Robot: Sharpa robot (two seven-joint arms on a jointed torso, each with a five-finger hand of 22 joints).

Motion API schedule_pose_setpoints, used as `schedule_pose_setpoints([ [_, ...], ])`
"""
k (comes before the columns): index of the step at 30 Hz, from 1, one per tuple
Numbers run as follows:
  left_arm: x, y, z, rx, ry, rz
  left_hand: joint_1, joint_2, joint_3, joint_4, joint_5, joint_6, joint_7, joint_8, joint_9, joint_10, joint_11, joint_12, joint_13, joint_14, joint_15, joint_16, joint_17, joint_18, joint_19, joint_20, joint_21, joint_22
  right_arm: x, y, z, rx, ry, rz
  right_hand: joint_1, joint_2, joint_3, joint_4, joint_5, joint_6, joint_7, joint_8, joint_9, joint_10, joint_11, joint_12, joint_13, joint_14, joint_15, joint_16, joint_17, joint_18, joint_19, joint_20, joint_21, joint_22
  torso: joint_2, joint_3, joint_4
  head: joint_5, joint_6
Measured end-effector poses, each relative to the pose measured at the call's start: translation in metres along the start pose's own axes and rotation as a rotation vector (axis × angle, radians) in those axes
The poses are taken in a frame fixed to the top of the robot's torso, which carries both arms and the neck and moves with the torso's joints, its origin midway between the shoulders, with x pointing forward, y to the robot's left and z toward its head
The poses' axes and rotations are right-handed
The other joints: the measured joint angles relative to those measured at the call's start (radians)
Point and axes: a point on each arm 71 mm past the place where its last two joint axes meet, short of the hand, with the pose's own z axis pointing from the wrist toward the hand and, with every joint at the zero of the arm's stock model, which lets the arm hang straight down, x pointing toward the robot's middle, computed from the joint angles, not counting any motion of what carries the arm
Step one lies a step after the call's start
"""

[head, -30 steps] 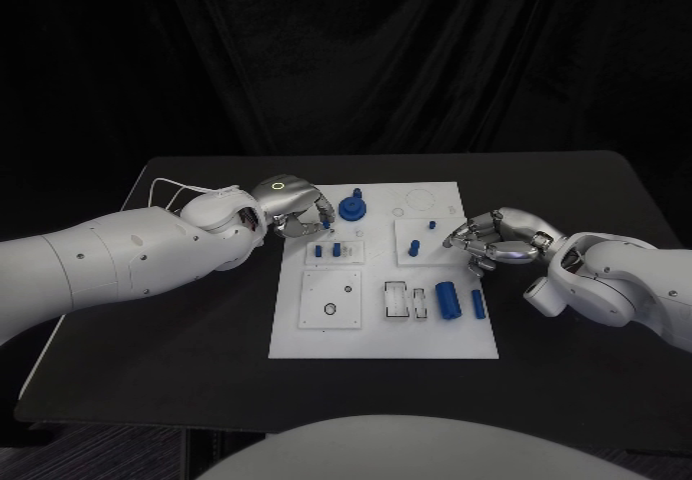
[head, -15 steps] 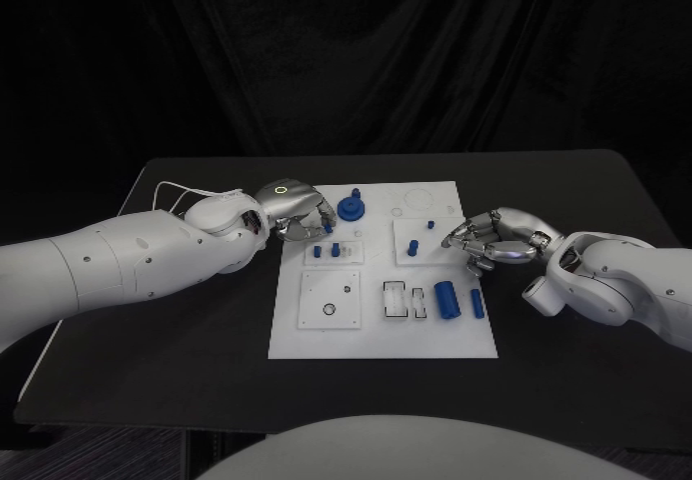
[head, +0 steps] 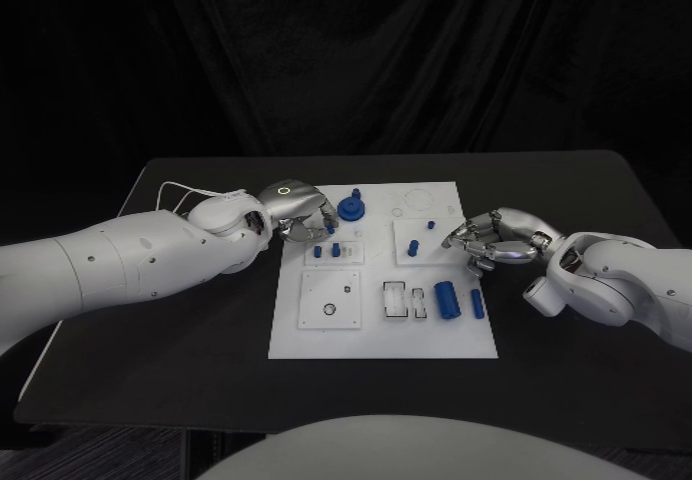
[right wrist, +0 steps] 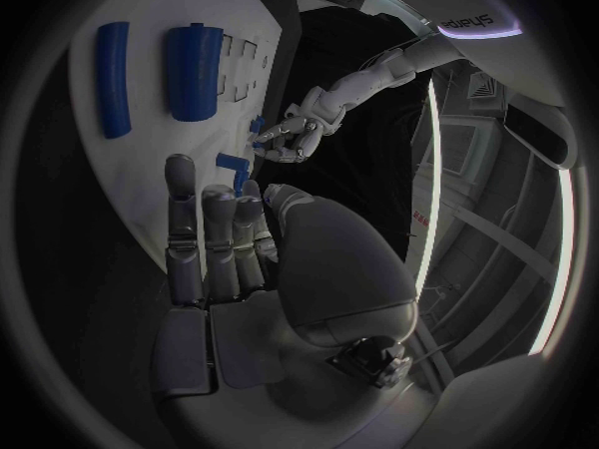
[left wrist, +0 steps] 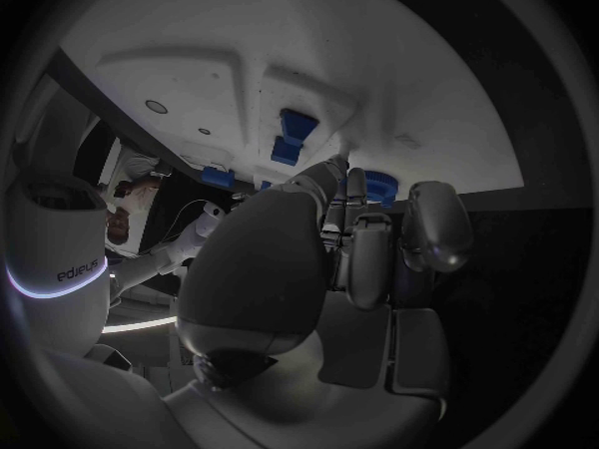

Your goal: Assemble the parts on the task board

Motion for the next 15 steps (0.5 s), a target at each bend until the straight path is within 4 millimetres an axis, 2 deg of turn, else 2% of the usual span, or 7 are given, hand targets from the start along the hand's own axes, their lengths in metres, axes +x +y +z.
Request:
schedule_pose_setpoints([
  [9, 0.0010, -0.0004, 0.0018, -0.001, 0.008, -0.001, 0.000, 0.000, 0.000, 0.000, 0.000, 0.000, 0.000, -0.002, 0.000, 0.000, 0.000, -0.001, 0.000, -0.004, 0.004, -0.008, -0.009, 0.000, -0.004, 0.004, -0.013, 0.000, 0.0006, 0.0002, 0.0007, 0.000, 0.003, 0.000, 0.000, 0.000, 0.000, 0.000, 0.000, 0.000, 0.000, 0.000, 0.000, 0.000, 0.000, 0.000, 0.000, 0.000, 0.000, 0.000, -0.001, 0.000, 0.000, 0.000, 0.000, 0.000, 0.000, -0.0003, 0.0005, 0.002, 0.000],
  [15, 0.0016, 0.0003, 0.0021, -0.009, 0.019, -0.003, -0.015, -0.006, -0.005, -0.001, -0.025, -0.038, -0.008, -0.022, -0.007, -0.005, 0.005, -0.028, -0.006, -0.020, 0.005, -0.024, -0.037, 0.000, -0.020, 0.009, -0.051, 0.000, 0.0007, 0.0002, 0.0007, 0.000, 0.004, 0.001, 0.000, 0.000, 0.000, 0.000, 0.000, 0.000, 0.000, 0.000, 0.000, 0.000, 0.000, 0.000, 0.000, 0.000, 0.000, 0.000, -0.001, 0.000, 0.000, 0.000, 0.000, 0.000, 0.000, -0.0003, 0.0005, 0.002, 0.000],
])
